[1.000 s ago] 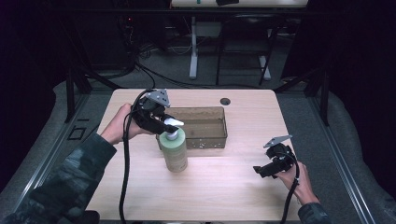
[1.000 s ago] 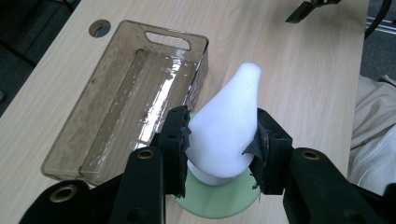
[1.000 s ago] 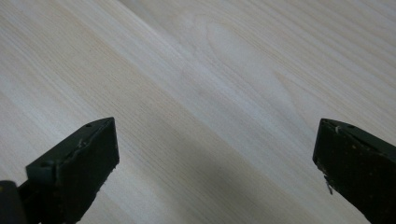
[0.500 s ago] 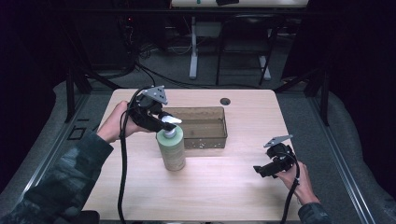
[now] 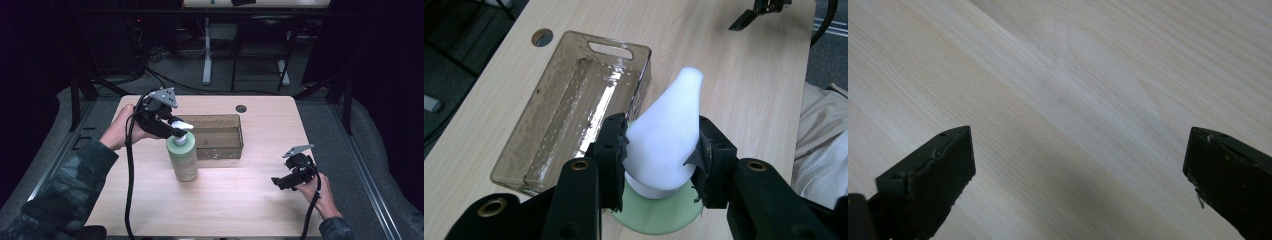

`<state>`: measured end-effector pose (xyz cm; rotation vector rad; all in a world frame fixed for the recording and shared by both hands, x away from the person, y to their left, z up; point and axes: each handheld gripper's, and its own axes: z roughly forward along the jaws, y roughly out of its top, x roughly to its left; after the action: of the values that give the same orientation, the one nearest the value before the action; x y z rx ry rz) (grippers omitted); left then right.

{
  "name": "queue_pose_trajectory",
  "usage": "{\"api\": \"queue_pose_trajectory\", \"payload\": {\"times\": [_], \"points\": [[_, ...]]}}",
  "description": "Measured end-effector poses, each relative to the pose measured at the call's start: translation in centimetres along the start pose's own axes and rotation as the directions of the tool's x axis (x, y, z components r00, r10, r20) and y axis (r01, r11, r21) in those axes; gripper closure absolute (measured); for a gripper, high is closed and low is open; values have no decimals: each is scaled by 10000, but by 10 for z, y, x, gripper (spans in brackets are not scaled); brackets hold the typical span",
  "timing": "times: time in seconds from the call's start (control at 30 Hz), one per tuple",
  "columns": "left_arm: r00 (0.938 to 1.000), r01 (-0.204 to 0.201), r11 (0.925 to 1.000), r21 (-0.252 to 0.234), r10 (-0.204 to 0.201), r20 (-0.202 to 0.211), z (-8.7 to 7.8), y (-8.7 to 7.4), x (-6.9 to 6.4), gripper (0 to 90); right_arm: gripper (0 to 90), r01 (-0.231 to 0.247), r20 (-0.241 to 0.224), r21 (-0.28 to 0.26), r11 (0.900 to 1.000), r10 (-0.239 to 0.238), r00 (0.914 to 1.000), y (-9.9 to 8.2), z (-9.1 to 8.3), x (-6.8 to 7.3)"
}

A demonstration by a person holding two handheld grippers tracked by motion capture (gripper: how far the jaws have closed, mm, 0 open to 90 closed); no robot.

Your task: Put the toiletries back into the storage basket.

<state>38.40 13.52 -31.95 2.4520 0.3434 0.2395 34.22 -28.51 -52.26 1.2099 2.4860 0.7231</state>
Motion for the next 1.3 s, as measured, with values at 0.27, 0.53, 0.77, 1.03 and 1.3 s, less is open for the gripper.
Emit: {"api": "queue_pose_trajectory", "payload": {"times": [0.27,0.53,0.77,1.03,1.3], "points": [[10000,48,10000,-70,-49,-84,-8,1,3,620,0,-1,10,-19,10000,1,10000,0,-1,0],[9999,26,10000,-53,-26,-148,-14,3,4,620,0,-18,5,-14,10000,18,10000,0,-1,-1],[9999,51,9999,-107,-53,-160,-19,6,6,620,0,-39,35,4,10000,39,10000,0,-1,-1],[9997,27,9997,-228,-33,-250,-26,13,7,620,0,-5,87,18,10000,5,10000,1,-2,0],[9995,-59,9998,-209,52,-307,-32,19,8,620,0,-46,60,17,10000,46,10000,0,-2,-1]]}}
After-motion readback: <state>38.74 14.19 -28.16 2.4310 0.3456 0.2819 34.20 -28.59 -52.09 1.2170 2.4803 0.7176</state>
